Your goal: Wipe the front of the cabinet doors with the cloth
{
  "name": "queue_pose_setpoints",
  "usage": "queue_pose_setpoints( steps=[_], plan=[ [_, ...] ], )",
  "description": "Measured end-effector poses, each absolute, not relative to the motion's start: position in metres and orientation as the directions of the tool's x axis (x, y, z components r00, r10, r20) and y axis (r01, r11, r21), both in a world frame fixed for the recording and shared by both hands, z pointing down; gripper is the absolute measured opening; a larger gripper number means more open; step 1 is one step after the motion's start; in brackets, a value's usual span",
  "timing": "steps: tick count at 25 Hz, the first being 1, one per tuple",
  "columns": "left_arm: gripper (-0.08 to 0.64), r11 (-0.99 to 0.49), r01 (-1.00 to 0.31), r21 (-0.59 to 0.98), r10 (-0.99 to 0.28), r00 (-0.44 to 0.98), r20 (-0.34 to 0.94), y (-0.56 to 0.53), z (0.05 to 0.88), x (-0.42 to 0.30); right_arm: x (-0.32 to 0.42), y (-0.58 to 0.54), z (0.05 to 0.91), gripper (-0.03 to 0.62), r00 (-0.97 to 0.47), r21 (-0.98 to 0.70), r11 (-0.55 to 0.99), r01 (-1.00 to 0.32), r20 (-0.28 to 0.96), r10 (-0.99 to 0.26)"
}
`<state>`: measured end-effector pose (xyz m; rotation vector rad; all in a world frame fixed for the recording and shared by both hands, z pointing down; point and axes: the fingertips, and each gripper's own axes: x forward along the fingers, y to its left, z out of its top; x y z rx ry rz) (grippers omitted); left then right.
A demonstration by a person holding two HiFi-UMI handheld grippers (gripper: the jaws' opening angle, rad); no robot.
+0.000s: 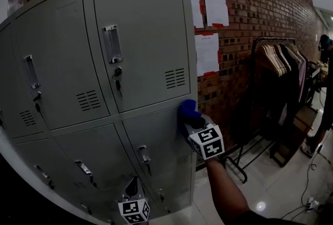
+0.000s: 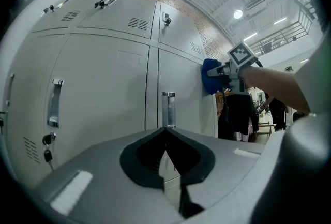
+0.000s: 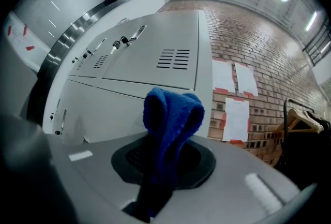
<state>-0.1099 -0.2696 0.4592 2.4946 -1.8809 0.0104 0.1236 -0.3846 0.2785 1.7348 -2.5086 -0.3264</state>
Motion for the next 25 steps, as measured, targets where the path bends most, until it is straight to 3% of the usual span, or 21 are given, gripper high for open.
queue_pose_setpoints(
  steps=[9, 20, 25],
  plan=[
    [0.015, -0.271, -0.962, 0.031, -0.963, 0.271, -0.010, -0.269, 0.461, -0.114, 0.107, -0.365, 0.279, 0.060, -0.393, 0.199, 0.372, -0.907, -0.076, -0.917],
    [0.015, -0.267, -0.964, 0.018, -0.964, 0.267, 0.013, -0.249, 0.466, -0.147, -0.057, -0.340, 0.328, 0.058, -0.611, 0.149, 0.599, -0.787, -0.046, -0.791],
    [0.015, -0.245, -0.969, 0.014, -0.969, 0.245, 0.021, -0.242, 0.468, -0.170, -0.092, -0.344, 0.330, 0.058, -0.620, 0.182, 0.605, -0.775, -0.036, -0.784]
  ],
)
